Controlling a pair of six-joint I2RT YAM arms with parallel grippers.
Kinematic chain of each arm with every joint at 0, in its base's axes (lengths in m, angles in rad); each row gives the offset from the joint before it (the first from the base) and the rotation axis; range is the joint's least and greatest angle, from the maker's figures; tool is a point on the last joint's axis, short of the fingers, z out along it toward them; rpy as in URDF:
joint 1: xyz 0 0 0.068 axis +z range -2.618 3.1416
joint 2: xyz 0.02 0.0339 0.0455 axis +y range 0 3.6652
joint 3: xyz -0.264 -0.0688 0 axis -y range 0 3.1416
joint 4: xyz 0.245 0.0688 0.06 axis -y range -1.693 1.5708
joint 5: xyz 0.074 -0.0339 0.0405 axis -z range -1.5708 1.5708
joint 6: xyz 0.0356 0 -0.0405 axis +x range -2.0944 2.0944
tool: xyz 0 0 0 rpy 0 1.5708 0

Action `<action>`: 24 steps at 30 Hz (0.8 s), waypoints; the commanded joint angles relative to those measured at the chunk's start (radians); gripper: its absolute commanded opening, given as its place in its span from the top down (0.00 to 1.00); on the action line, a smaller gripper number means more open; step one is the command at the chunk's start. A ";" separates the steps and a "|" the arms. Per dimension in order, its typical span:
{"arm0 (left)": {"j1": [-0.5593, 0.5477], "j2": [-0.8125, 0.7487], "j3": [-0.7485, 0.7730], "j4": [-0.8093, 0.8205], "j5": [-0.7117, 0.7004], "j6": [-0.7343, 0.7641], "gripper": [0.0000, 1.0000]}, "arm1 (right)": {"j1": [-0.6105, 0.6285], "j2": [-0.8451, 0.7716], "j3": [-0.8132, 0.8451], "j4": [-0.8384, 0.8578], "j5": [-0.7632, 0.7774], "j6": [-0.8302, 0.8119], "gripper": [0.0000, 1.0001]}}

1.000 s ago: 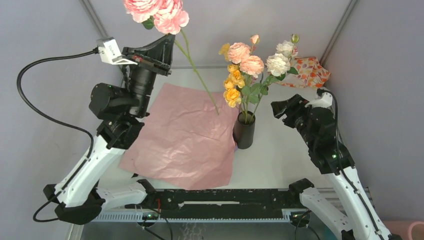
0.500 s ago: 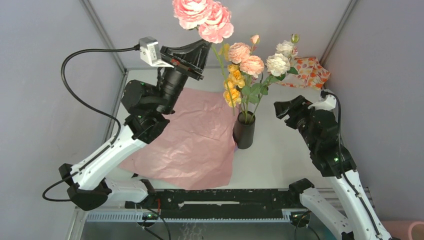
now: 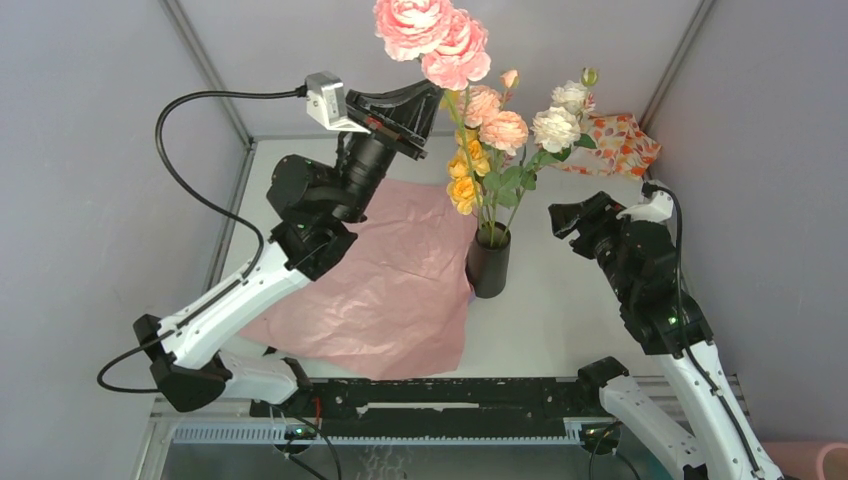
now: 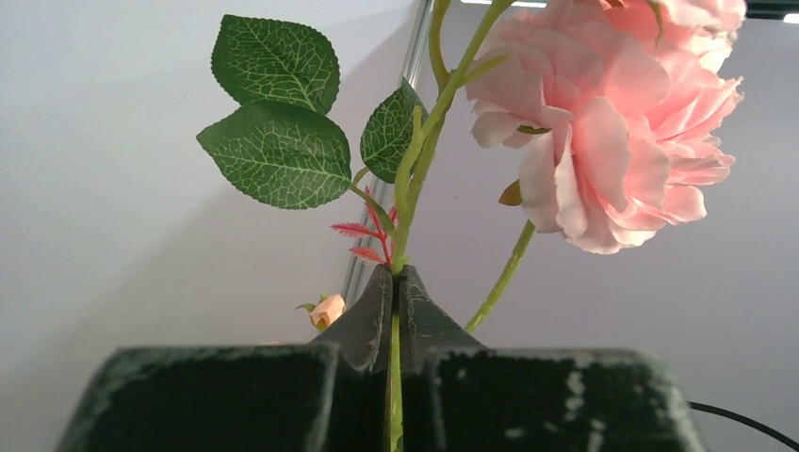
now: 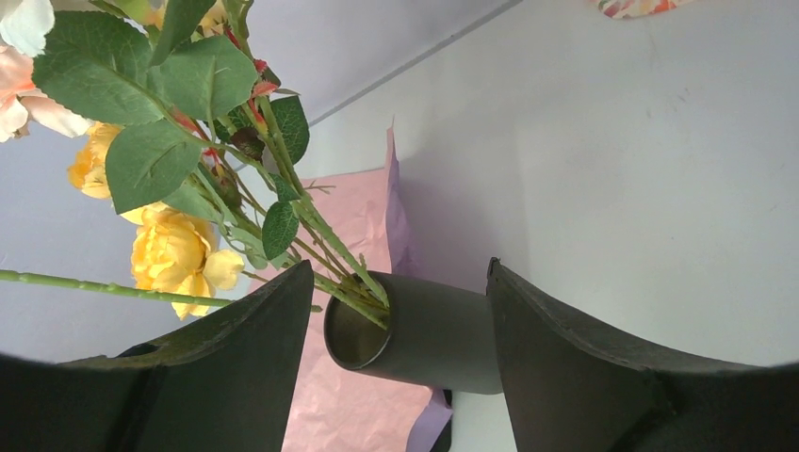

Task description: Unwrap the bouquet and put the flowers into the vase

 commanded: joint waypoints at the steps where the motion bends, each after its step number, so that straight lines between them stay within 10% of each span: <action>1: -0.005 0.019 0.051 0.058 0.033 -0.040 1.00 | -0.008 -0.012 0.001 0.021 0.016 -0.005 0.23; 24: -0.005 0.038 -0.085 0.052 -0.029 -0.128 1.00 | -0.008 -0.019 -0.020 0.042 -0.003 -0.007 0.24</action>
